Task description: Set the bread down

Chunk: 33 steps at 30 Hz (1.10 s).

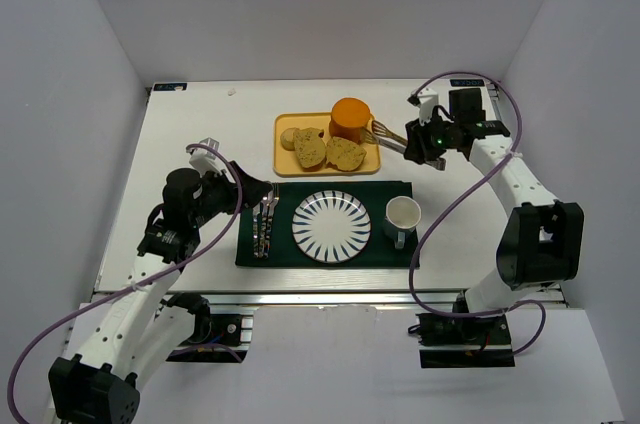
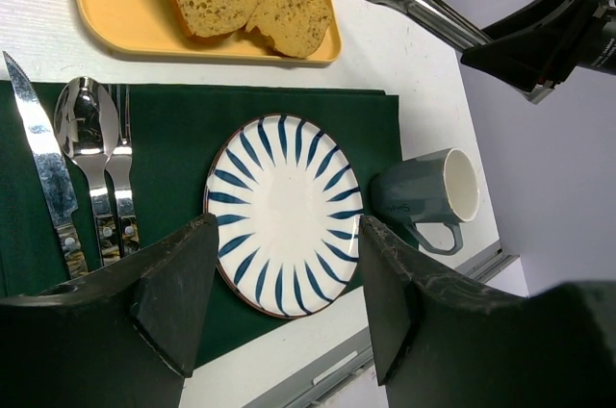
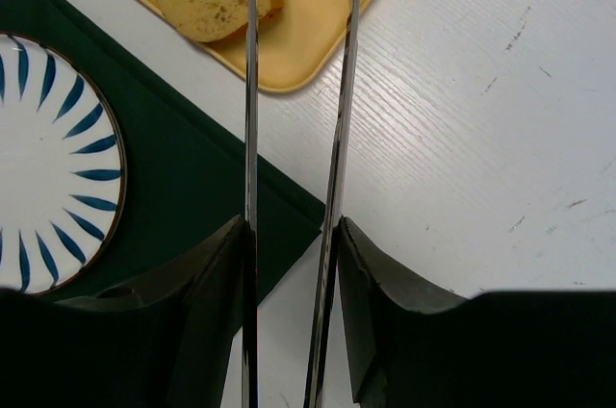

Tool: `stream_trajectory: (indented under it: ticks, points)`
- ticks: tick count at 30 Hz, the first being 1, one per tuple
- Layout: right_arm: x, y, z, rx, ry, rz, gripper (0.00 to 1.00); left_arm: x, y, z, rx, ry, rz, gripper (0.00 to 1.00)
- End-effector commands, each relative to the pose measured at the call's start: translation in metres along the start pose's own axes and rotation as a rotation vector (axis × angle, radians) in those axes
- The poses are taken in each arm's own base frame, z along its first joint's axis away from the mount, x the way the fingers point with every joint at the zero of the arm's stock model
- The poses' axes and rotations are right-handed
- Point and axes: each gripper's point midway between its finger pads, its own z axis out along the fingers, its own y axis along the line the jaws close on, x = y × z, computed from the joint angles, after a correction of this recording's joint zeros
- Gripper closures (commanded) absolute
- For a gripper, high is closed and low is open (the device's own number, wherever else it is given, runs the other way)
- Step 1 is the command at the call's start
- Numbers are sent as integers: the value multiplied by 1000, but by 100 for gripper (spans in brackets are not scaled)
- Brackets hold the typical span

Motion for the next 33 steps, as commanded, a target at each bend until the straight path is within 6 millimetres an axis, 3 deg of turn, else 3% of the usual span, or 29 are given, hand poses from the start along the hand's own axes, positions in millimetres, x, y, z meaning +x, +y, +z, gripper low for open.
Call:
stream_trajectory:
  ticks: [1,7,11,25,29,33]
  points:
    - [-19,15,-4,-69,-26,-46,53,-8,-5,-4,9,-29,6,31]
    - [-10,26,10,-127,40,-37,54,-10,-6,-5,2,-31,13,31]
    - [-3,23,18,-129,80,-27,54,-8,-3,-5,-4,-27,11,31]
    - [-14,13,22,-93,66,-41,52,-10,-5,-3,3,-29,9,31]
    - [-3,18,30,-142,107,-8,54,-11,-6,-2,6,-28,12,31]
    - [-5,21,33,-168,112,0,63,-14,-7,-3,0,-30,17,31]
